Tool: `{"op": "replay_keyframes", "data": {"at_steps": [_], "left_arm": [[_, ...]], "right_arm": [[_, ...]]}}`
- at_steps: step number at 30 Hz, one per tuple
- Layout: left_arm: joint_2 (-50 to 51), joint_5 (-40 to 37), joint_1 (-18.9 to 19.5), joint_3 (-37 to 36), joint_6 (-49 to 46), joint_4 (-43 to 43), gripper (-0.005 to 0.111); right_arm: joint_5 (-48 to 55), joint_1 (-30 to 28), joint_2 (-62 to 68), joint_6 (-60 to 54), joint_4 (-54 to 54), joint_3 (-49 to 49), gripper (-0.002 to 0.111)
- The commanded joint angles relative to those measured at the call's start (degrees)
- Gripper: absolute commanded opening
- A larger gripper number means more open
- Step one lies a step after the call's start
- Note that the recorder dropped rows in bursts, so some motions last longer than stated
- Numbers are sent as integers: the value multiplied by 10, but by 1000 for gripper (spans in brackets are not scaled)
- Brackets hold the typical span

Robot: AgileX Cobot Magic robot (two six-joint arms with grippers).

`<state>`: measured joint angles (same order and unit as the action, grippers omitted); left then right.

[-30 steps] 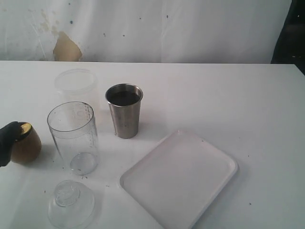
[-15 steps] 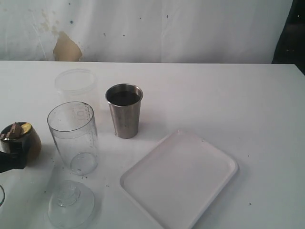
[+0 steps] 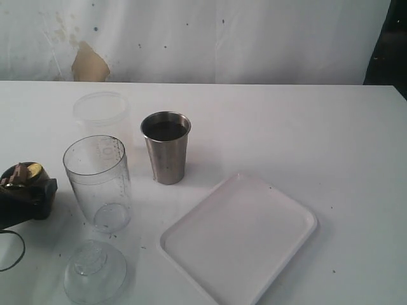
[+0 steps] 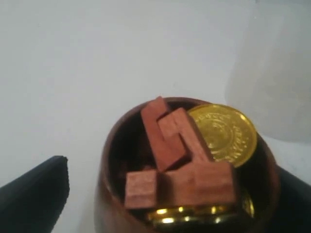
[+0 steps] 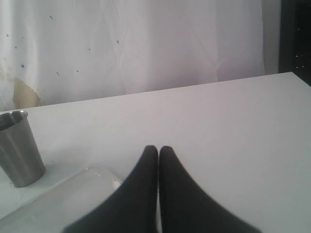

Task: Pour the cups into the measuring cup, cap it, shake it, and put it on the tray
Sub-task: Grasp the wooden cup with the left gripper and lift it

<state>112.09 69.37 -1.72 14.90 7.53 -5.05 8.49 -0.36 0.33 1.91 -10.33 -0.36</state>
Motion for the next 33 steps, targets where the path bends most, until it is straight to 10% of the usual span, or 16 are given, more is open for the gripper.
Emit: {"op": "replay_keyframes", "data": {"at_steps": [1, 6, 20, 33], "left_arm": [[12, 6, -3, 8, 14, 10, 73], [11, 6, -3, -2, 14, 17, 1], [-181, -14, -3, -26, 42, 29, 0], [-334, -578, -11, 189, 55, 12, 0]], "right_arm": [[-4, -2, -3, 2, -1, 4, 0], [-4, -2, -3, 2, -1, 4, 0], [-4, -2, -3, 2, -2, 4, 0], [-4, 3, -3, 2, -2, 4, 0]]}}
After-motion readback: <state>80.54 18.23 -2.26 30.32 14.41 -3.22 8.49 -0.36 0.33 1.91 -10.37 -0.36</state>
